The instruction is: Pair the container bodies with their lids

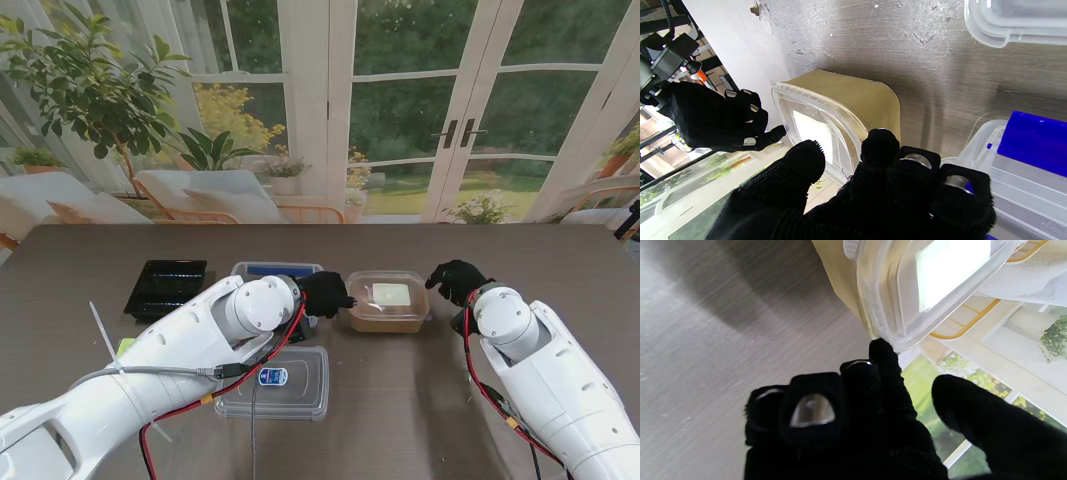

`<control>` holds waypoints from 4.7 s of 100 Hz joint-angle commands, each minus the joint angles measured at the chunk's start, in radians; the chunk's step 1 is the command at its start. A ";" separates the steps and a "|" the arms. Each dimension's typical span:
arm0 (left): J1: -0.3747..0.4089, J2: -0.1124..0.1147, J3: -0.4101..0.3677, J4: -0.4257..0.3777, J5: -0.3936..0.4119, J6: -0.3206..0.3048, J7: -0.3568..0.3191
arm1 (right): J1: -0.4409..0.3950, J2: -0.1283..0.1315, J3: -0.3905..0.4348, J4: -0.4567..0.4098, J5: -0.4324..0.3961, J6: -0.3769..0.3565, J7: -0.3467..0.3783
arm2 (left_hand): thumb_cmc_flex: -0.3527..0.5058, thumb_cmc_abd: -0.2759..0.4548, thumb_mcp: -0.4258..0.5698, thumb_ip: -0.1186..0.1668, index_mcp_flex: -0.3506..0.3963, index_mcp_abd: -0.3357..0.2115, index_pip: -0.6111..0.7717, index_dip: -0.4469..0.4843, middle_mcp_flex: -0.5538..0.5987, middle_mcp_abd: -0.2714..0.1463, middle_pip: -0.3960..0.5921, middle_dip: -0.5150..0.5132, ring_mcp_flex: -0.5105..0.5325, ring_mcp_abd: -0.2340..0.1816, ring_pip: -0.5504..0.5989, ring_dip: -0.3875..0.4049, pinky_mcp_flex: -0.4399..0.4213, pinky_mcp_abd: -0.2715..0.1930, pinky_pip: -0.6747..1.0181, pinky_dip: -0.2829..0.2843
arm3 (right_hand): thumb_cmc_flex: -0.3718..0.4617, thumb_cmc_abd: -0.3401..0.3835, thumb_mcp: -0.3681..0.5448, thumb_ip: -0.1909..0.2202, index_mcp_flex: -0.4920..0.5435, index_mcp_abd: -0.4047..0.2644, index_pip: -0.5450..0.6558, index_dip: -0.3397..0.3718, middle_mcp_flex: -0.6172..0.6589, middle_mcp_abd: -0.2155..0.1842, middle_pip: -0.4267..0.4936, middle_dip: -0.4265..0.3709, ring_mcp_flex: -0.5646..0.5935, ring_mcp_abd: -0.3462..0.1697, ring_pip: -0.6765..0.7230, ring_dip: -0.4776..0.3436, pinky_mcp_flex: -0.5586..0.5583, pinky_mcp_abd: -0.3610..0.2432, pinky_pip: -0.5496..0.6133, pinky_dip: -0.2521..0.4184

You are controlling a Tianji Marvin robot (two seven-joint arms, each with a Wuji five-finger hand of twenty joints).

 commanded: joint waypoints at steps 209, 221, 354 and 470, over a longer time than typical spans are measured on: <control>-0.026 0.004 0.018 -0.001 -0.014 0.024 -0.072 | -0.017 -0.006 0.003 -0.008 -0.047 -0.085 -0.032 | -0.011 0.028 -0.034 -0.029 -0.022 -0.018 -0.024 -0.015 -0.029 0.031 -0.011 -0.017 -0.026 0.027 -0.014 0.008 -0.027 -0.007 -0.001 0.032 | -0.029 -0.005 -0.016 -0.002 -0.047 -0.131 0.036 0.007 -0.001 -0.012 0.028 -0.021 -0.006 0.048 0.018 -0.006 0.034 0.026 -0.013 0.019; -0.027 0.004 0.019 0.000 -0.017 0.026 -0.075 | -0.014 -0.006 -0.011 0.002 -0.038 -0.085 -0.019 | -0.011 0.029 -0.038 -0.028 -0.022 -0.019 -0.023 -0.015 -0.030 0.032 -0.011 -0.017 -0.027 0.028 -0.015 0.008 -0.027 -0.007 -0.002 0.033 | -0.029 -0.002 -0.017 -0.002 -0.027 -0.130 0.026 0.001 0.003 -0.010 0.025 -0.022 -0.004 0.050 0.017 -0.006 0.034 0.027 -0.012 0.019; 0.015 0.035 -0.044 -0.080 0.027 0.033 -0.052 | -0.003 -0.013 -0.036 0.035 -0.025 -0.067 -0.029 | -0.017 0.034 -0.058 -0.026 -0.010 -0.030 -0.018 -0.013 -0.027 0.034 -0.012 -0.017 -0.021 0.030 -0.019 0.008 -0.025 -0.006 -0.003 0.042 | -0.023 0.000 -0.019 -0.004 -0.032 -0.118 0.020 0.000 0.001 -0.007 0.020 -0.021 -0.004 0.058 0.015 -0.005 0.030 0.035 -0.018 0.019; -0.034 -0.023 0.031 0.048 -0.063 -0.032 -0.064 | -0.016 -0.014 -0.025 0.038 -0.014 -0.067 -0.028 | -0.007 0.044 -0.070 -0.029 0.034 -0.081 -0.007 -0.007 -0.023 0.047 -0.019 -0.018 -0.012 0.044 -0.018 0.005 -0.011 0.001 0.008 0.032 | -0.022 -0.001 -0.019 -0.005 -0.033 -0.117 0.020 0.001 0.000 -0.003 0.018 -0.020 -0.009 0.062 0.012 -0.002 0.022 0.036 -0.023 0.020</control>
